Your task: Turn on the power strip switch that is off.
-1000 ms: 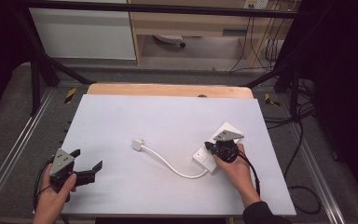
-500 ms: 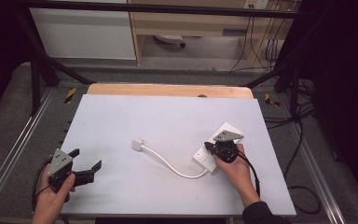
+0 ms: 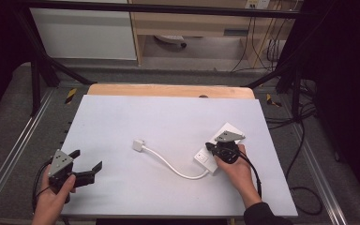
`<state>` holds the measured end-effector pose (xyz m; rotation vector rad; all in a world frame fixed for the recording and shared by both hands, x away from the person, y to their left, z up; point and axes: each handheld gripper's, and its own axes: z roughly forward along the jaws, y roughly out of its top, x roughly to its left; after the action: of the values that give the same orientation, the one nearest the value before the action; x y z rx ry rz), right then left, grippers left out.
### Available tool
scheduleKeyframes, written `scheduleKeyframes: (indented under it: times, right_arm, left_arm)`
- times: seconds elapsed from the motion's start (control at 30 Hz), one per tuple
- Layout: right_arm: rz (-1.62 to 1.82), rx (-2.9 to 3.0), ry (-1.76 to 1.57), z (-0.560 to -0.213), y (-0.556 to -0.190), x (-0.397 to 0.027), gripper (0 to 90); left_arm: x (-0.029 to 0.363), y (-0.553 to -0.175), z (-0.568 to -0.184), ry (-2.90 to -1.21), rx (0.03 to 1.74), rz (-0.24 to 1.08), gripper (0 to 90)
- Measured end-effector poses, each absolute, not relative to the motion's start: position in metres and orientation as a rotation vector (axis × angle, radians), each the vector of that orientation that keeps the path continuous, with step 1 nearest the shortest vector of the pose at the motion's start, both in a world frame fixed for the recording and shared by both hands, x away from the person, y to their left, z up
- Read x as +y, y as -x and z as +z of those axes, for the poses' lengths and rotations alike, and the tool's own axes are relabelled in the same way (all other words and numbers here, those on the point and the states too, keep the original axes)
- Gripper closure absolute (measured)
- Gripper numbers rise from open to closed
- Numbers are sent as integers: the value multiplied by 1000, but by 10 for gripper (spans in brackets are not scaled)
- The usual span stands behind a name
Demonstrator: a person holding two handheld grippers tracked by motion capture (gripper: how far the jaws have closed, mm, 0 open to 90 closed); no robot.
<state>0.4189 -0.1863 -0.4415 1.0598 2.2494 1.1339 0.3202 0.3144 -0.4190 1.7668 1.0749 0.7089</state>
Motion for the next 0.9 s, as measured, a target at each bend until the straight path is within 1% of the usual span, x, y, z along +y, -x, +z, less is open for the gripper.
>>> scheduleKeyframes:
  times: [0.9]
  right_arm:
    - [1167,2232,-1049,-440,-418,-186,900]
  left_arm:
    - [314,-320,-420,-1771,1078,698,59]
